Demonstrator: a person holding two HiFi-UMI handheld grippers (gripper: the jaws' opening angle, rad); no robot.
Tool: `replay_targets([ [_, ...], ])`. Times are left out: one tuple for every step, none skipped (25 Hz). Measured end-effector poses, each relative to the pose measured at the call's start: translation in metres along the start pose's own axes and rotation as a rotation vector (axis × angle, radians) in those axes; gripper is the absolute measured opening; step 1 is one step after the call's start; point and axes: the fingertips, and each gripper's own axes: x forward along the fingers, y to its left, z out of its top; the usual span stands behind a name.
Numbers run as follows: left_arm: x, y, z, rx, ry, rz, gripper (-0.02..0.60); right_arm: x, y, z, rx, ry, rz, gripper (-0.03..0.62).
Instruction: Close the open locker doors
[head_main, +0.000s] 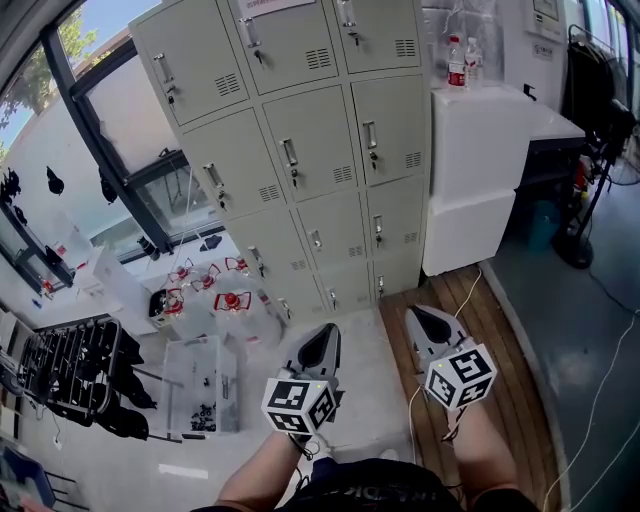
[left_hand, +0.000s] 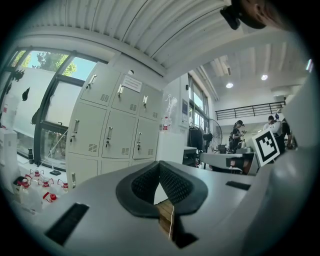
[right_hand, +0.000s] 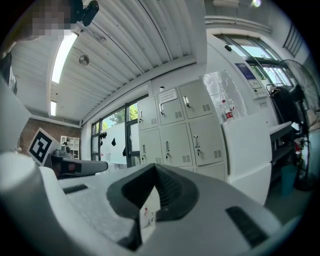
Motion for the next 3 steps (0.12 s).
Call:
replay_targets([
  [0.0009,-0.0003,0.0002,0.0,0.001,0.0,0.003,0.0001,-0.0004,-0.0001,0.0,0.001,0.001,0.002],
  [0.0017,-0.0005,0.0004,0.0,0.002,0.0,0.003,0.0003,-0.0008,-0.0001,0.001,0.002,0.001,0.002],
  [0.0025,-0.0007,0.0007,0.0,0.003,0.0,0.003,0.0004,-0.0012,-0.0001,0.001,0.004,0.001,0.0],
])
